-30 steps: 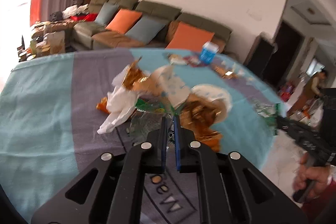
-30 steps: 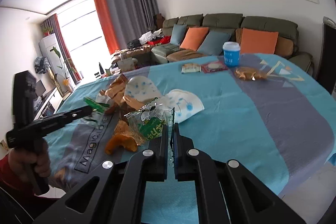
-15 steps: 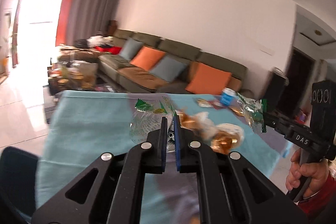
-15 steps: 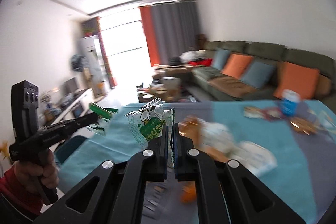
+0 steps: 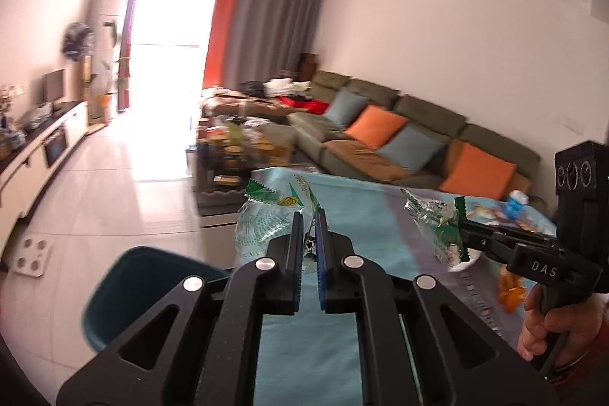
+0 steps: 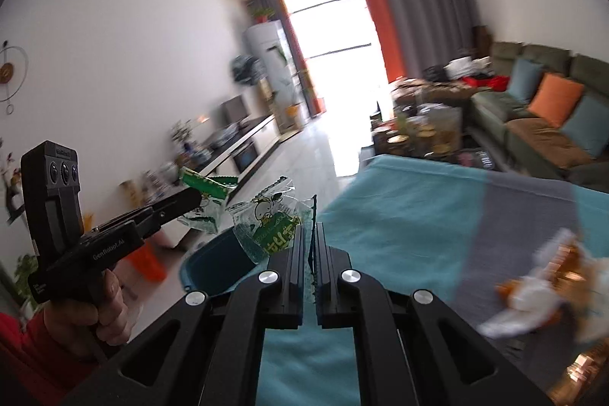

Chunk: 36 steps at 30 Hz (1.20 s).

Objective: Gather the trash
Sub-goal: 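Carry both wrappers to the teal bin and open both grippers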

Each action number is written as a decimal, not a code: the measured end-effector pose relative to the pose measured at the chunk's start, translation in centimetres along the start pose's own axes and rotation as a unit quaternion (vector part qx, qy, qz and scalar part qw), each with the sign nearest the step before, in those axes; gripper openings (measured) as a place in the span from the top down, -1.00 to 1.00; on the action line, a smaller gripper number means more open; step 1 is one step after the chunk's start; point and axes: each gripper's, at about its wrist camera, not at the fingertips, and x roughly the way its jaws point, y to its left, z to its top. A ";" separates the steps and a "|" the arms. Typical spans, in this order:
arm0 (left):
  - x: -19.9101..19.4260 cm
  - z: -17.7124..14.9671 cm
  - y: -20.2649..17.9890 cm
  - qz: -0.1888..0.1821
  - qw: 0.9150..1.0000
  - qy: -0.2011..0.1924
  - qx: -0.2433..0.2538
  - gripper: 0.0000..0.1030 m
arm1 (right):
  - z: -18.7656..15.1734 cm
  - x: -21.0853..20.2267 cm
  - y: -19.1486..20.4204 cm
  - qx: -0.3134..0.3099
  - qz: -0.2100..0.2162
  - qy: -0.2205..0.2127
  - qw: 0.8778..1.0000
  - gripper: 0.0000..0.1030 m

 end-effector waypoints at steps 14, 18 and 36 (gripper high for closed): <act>-1.9 -3.6 11.3 0.110 0.991 0.052 -0.051 0.87 | 1.3 13.4 7.4 -0.039 0.061 0.128 0.989 0.94; -0.2 -5.3 13.7 0.117 0.987 0.081 -0.070 0.87 | 0.9 17.5 9.2 -0.053 0.061 0.175 0.981 0.93; 1.4 -6.0 13.7 0.133 0.985 0.070 -0.082 0.20 | 0.8 17.7 8.2 -0.038 0.044 0.158 0.986 0.24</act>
